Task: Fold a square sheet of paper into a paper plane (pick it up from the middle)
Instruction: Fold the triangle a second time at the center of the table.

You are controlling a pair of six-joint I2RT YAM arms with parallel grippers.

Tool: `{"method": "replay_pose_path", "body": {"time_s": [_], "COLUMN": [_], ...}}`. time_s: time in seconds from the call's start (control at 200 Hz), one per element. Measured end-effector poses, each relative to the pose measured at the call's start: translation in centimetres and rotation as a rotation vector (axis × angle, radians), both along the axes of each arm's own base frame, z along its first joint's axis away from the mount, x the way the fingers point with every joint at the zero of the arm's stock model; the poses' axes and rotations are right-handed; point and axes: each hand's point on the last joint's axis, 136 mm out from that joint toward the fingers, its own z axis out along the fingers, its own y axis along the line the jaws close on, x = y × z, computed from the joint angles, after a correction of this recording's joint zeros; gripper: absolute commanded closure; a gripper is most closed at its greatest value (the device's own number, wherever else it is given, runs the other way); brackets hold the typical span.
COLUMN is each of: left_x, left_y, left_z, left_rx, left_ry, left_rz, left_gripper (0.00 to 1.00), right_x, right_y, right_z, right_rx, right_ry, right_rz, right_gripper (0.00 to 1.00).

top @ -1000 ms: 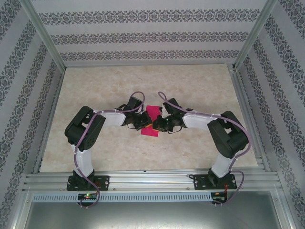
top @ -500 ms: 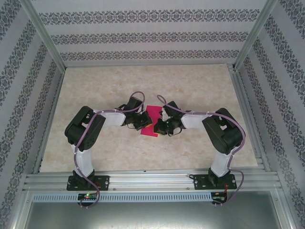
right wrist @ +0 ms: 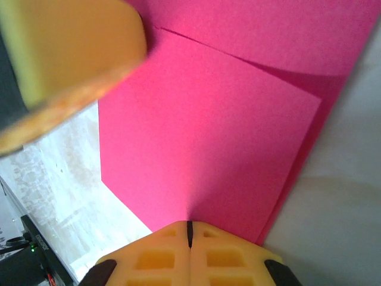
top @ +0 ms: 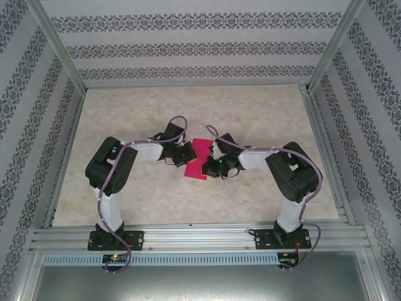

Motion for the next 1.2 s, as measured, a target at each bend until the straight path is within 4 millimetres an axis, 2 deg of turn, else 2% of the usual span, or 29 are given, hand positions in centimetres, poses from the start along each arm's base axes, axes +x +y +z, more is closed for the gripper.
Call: {"method": "replay_pose_path", "body": {"time_s": [0.31,0.46,0.555,0.644,0.724,0.854,1.039,1.199], "left_x": [2.7,2.9,2.6,1.8,0.7,-1.0,-1.0,-1.0], "left_y": [4.3,5.2,4.6,2.9,1.1,-1.1,-0.7,-0.7], "left_z": [0.0,0.4,1.6,2.6,2.8,1.9,0.1,0.0], "left_rx": [-0.005,0.010,-0.001,-0.027,-0.045,-0.060,-0.019,-0.019], "left_ry": [-0.012,-0.017,-0.038,-0.055,-0.051,-0.026,-0.002,-0.001], "left_rz": [0.072,0.072,0.049,0.003,-0.049,-0.115,-0.102,-0.103], "left_gripper": [0.92,0.91,0.92,0.93,0.93,0.94,0.94,0.94], "right_x": [0.1,0.1,0.1,0.1,0.1,0.2,0.2,-0.1], "right_y": [0.1,0.2,0.4,0.4,0.4,0.5,0.5,0.7], "right_z": [0.1,0.1,0.1,0.1,0.2,0.2,0.4,0.9], "right_rx": [0.007,0.008,0.011,0.012,0.012,0.009,0.009,0.008], "right_ry": [-0.002,0.003,0.012,0.017,0.017,0.021,0.024,0.030], "right_rz": [0.003,0.004,0.008,0.009,0.009,0.009,0.007,0.010], "right_gripper": [1.00,1.00,1.00,1.00,1.00,0.97,0.89,0.87]}}
